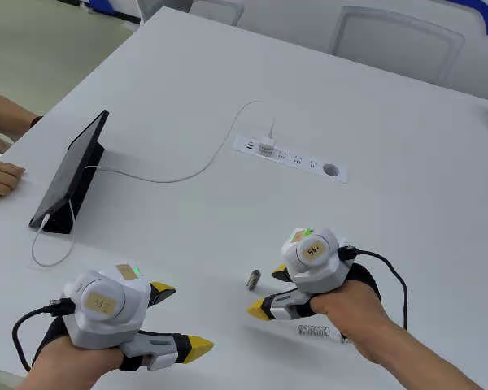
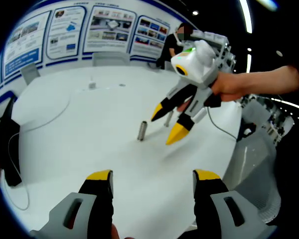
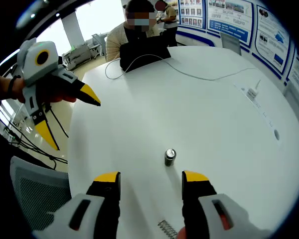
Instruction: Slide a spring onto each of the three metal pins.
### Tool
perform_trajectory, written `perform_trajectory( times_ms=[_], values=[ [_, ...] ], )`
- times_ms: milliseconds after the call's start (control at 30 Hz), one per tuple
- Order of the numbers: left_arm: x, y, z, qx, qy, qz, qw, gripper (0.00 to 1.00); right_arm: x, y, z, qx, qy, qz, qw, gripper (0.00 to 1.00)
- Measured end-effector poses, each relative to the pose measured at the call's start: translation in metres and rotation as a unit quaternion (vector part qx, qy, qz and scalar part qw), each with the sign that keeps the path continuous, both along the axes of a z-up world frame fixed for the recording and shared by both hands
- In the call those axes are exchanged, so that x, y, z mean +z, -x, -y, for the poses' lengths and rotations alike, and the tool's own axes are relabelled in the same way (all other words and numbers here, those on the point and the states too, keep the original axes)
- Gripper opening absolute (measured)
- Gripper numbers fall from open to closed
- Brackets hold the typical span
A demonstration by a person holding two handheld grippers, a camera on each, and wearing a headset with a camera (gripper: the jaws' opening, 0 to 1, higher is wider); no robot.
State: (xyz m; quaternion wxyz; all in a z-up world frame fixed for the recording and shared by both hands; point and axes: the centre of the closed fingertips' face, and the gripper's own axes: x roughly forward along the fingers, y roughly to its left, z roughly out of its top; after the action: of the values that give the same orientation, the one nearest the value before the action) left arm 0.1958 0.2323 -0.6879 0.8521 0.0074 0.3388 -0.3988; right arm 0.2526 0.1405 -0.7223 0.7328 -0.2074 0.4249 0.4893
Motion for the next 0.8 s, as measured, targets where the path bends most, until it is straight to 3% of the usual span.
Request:
perform_trajectory(
  times_ms=[400, 800],
  values=[
    [-0.001, 0.007, 0.009, -0.013, -0.003, -0.005, 0.9999, 0.67, -0.01, 0.034, 0.011, -0.008, -0.02, -0.01, 0.9997, 0.56],
    [0.0, 0.009, 0.012, -0.014, 0.0, -0.01, 0.9999, 0.67, -0.015, 0.046, 0.023, -0.032, -0.042, -0.011, 0.9986, 0.59]
  ],
)
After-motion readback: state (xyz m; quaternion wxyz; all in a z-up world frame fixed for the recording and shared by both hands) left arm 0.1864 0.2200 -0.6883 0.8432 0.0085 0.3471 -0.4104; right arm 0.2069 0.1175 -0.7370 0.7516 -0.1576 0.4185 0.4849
